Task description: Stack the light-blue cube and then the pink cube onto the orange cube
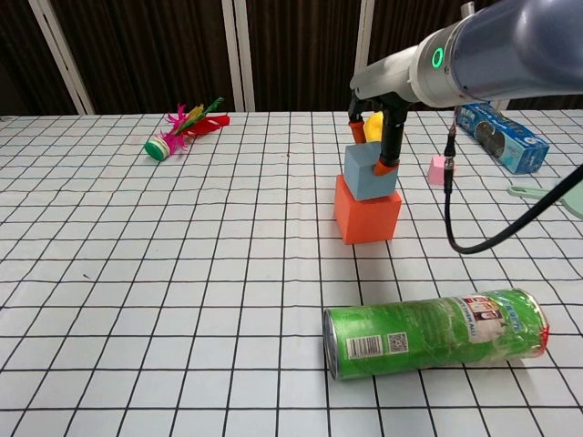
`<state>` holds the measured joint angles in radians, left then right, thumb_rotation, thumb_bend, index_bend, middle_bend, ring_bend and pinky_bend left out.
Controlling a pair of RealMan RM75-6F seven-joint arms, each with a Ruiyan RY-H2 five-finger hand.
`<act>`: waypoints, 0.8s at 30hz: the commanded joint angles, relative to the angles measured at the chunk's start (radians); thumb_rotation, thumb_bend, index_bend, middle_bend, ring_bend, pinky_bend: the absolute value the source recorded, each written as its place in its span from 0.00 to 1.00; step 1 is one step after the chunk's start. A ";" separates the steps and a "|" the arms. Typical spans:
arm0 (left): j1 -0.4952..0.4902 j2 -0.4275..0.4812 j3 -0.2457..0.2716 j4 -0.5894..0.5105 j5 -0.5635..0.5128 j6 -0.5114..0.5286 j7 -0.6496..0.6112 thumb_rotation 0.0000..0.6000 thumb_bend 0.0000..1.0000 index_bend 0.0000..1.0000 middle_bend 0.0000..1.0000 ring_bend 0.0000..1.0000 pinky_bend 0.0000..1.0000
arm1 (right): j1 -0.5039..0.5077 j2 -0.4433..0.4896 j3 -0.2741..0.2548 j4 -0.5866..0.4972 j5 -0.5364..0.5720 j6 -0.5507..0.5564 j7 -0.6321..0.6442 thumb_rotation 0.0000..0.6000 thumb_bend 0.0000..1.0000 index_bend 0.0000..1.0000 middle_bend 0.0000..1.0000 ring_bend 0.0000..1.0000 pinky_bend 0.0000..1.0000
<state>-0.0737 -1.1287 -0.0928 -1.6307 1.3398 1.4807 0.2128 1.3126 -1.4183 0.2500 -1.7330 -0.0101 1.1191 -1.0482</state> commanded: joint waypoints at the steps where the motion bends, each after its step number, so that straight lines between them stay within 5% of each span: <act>1: 0.000 0.000 0.000 -0.001 0.000 0.000 0.000 1.00 0.20 0.14 0.01 0.00 0.02 | 0.000 -0.001 0.004 0.000 0.006 0.004 0.004 1.00 0.62 0.65 0.08 0.12 0.13; 6: 0.000 0.001 0.001 -0.003 -0.002 -0.001 0.001 1.00 0.20 0.14 0.01 0.00 0.02 | 0.006 -0.013 0.033 0.001 0.020 0.030 0.023 1.00 0.71 0.68 0.08 0.12 0.13; 24: 0.003 0.011 -0.002 -0.003 -0.011 -0.004 -0.016 1.00 0.20 0.14 0.01 0.00 0.02 | 0.008 -0.045 0.062 0.022 0.031 0.101 0.007 1.00 0.74 0.71 0.08 0.13 0.13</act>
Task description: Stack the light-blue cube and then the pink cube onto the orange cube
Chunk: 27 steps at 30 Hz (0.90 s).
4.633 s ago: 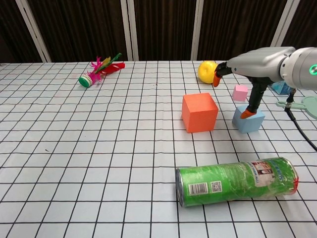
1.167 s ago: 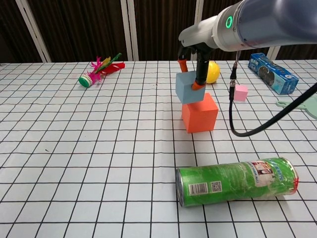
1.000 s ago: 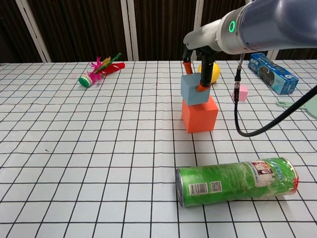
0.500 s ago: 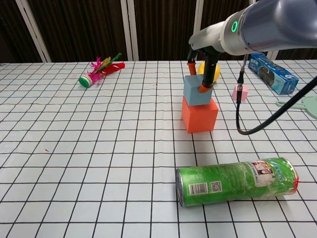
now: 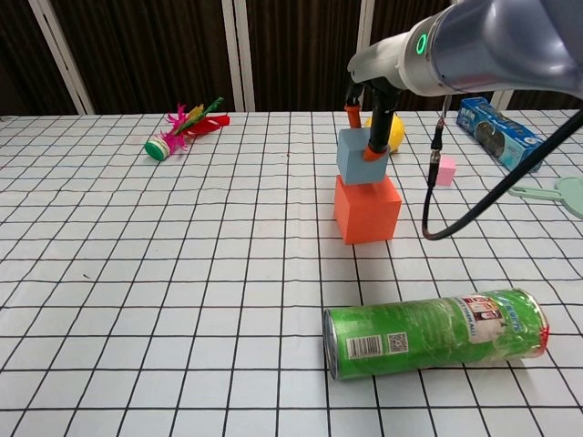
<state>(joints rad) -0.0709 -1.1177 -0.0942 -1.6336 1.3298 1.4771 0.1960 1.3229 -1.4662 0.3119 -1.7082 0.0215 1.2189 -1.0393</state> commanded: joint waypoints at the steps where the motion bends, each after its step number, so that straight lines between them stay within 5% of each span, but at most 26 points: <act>1: 0.000 0.000 -0.001 -0.001 -0.002 0.000 0.001 1.00 0.20 0.14 0.01 0.00 0.02 | -0.005 0.006 0.001 -0.006 0.000 0.000 -0.003 1.00 0.74 0.71 0.08 0.13 0.13; 27: -0.002 -0.004 -0.002 -0.004 -0.011 -0.002 0.018 1.00 0.20 0.14 0.01 0.00 0.02 | -0.030 0.000 -0.003 0.010 -0.012 -0.038 -0.009 1.00 0.74 0.71 0.08 0.13 0.13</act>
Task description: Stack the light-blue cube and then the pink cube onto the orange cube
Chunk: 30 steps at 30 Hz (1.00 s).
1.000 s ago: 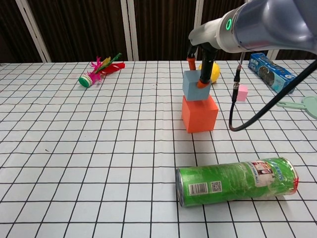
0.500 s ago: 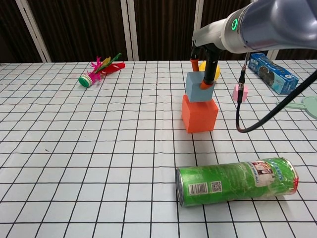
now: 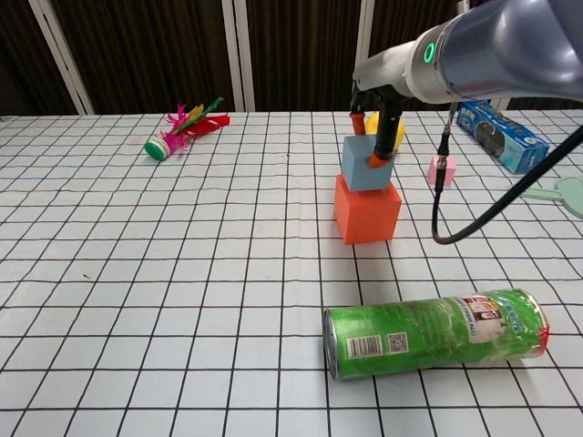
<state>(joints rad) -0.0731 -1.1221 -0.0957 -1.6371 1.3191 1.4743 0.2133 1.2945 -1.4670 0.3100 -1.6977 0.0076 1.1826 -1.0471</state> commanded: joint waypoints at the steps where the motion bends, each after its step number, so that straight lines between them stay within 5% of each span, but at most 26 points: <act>1: 0.000 0.000 0.000 -0.001 0.000 0.001 0.000 1.00 0.20 0.14 0.01 0.00 0.02 | -0.002 0.002 -0.001 -0.001 0.004 -0.003 -0.001 1.00 0.74 0.71 0.08 0.13 0.13; 30: -0.001 -0.003 -0.002 -0.006 -0.012 0.000 0.016 1.00 0.20 0.14 0.01 0.00 0.02 | -0.017 -0.008 -0.002 0.022 0.003 -0.029 0.015 1.00 0.74 0.71 0.08 0.13 0.13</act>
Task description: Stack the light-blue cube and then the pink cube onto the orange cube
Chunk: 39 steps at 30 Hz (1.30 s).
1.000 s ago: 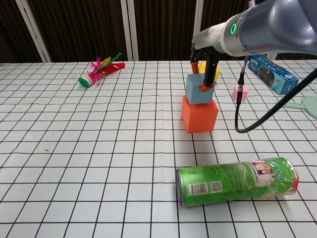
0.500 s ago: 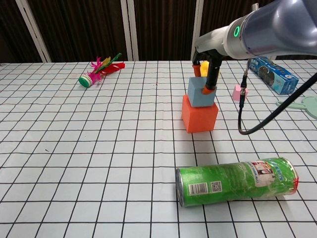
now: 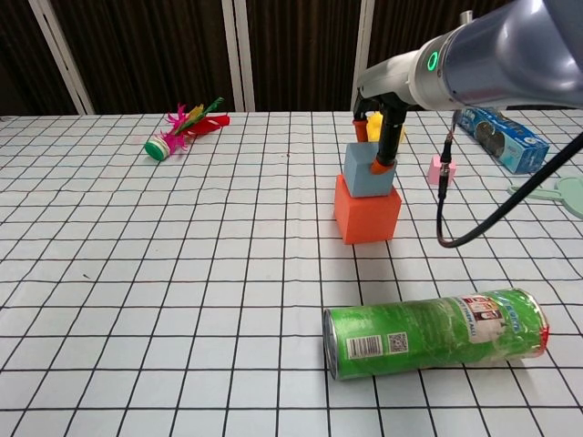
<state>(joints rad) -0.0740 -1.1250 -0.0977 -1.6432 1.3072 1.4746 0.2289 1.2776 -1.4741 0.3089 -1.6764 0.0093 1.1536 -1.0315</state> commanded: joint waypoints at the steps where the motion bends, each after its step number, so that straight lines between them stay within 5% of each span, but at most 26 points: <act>1: 0.000 0.000 0.000 0.000 0.000 0.000 0.000 1.00 0.20 0.14 0.01 0.00 0.02 | 0.000 -0.001 -0.001 0.001 0.002 0.000 -0.002 1.00 0.74 0.71 0.08 0.13 0.13; 11: 0.001 0.001 0.000 -0.001 -0.001 0.001 -0.002 1.00 0.20 0.14 0.01 0.00 0.02 | 0.006 0.007 -0.003 -0.007 0.027 -0.011 -0.024 1.00 0.74 0.69 0.08 0.13 0.13; 20: -0.001 0.000 0.000 -0.003 -0.002 -0.001 0.004 1.00 0.20 0.14 0.01 0.00 0.02 | 0.006 0.009 -0.003 -0.010 0.021 -0.018 -0.019 1.00 0.73 0.43 0.08 0.13 0.13; 25: -0.001 -0.001 0.000 -0.004 -0.004 -0.002 0.005 1.00 0.20 0.14 0.01 0.00 0.02 | 0.005 0.013 -0.005 -0.014 0.022 -0.024 -0.018 1.00 0.64 0.26 0.08 0.13 0.13; 39: -0.001 0.000 0.000 -0.006 -0.007 -0.002 0.007 1.00 0.20 0.14 0.01 0.00 0.02 | 0.022 0.035 -0.014 -0.034 0.094 -0.035 -0.059 1.00 0.58 0.13 0.08 0.10 0.10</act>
<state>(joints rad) -0.0754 -1.1253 -0.0981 -1.6488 1.2999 1.4724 0.2357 1.2948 -1.4438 0.2966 -1.7061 0.0919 1.1209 -1.0811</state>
